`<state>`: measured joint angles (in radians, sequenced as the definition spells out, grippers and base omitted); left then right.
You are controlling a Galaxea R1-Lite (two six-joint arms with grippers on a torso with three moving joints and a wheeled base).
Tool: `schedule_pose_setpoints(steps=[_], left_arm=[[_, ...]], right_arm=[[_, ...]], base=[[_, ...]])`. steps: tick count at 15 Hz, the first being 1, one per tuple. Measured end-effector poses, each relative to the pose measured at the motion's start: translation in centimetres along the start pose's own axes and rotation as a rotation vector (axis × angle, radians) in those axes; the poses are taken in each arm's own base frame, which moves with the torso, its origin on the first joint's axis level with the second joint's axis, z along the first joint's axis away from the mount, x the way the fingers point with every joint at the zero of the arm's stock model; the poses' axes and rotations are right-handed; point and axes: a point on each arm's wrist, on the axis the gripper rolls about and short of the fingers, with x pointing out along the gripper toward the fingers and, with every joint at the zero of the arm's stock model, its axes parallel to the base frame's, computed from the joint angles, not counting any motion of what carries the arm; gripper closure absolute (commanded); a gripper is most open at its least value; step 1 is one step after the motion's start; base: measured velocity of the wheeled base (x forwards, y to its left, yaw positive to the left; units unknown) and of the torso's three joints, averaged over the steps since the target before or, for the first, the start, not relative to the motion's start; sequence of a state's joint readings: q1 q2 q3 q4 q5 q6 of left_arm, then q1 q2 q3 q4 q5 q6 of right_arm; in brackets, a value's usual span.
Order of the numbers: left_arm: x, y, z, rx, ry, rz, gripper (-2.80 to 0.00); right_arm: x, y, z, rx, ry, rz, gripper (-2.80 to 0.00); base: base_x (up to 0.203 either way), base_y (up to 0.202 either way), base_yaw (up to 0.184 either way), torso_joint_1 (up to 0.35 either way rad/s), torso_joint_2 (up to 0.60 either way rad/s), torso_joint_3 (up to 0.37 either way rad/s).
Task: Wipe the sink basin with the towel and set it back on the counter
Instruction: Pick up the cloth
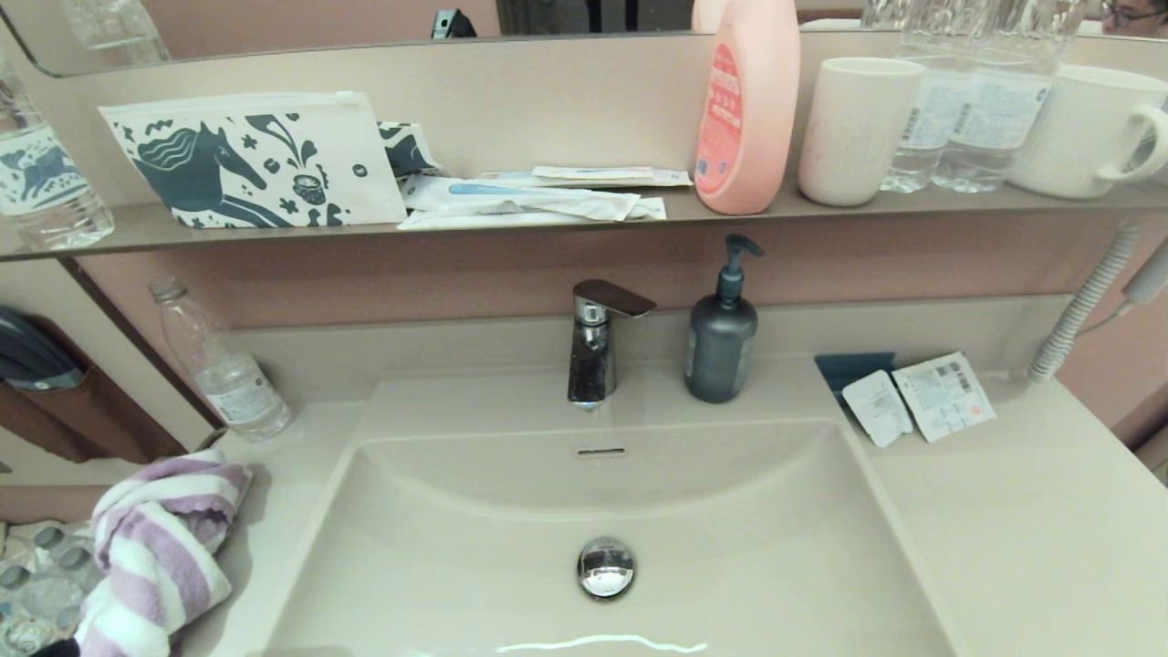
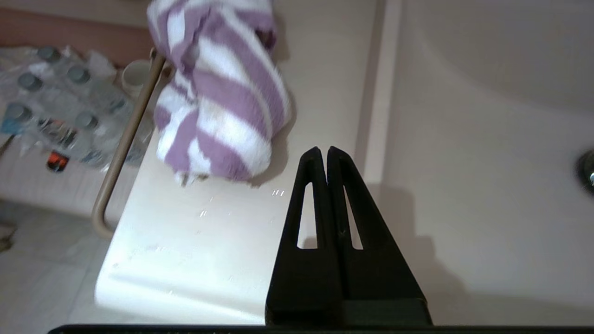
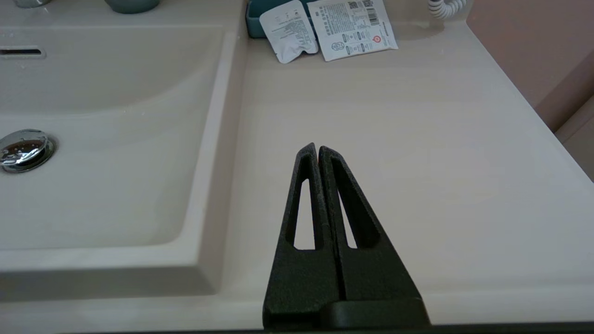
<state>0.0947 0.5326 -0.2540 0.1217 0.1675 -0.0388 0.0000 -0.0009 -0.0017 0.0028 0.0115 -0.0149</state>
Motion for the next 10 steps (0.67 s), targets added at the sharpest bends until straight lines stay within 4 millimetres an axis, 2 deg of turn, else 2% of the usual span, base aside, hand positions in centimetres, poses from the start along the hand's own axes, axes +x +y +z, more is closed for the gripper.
schedule_pose_setpoints(steps=[6, 10], left_arm=[[0.7, 0.1, -0.6, 0.046, 0.117, 0.089, 0.0], [2.4, -0.1, 0.3, 0.075, 0.231, 0.14, 0.0]], right_arm=[[0.0, 0.0, 0.0, 0.0, 0.001, 0.0, 0.0], [0.0, 0.0, 0.0, 0.0, 0.0, 0.0, 0.0]], base=[[0.0, 0.0, 0.0, 0.0, 0.0, 0.0], [0.0, 0.0, 0.0, 0.0, 0.0, 0.0]])
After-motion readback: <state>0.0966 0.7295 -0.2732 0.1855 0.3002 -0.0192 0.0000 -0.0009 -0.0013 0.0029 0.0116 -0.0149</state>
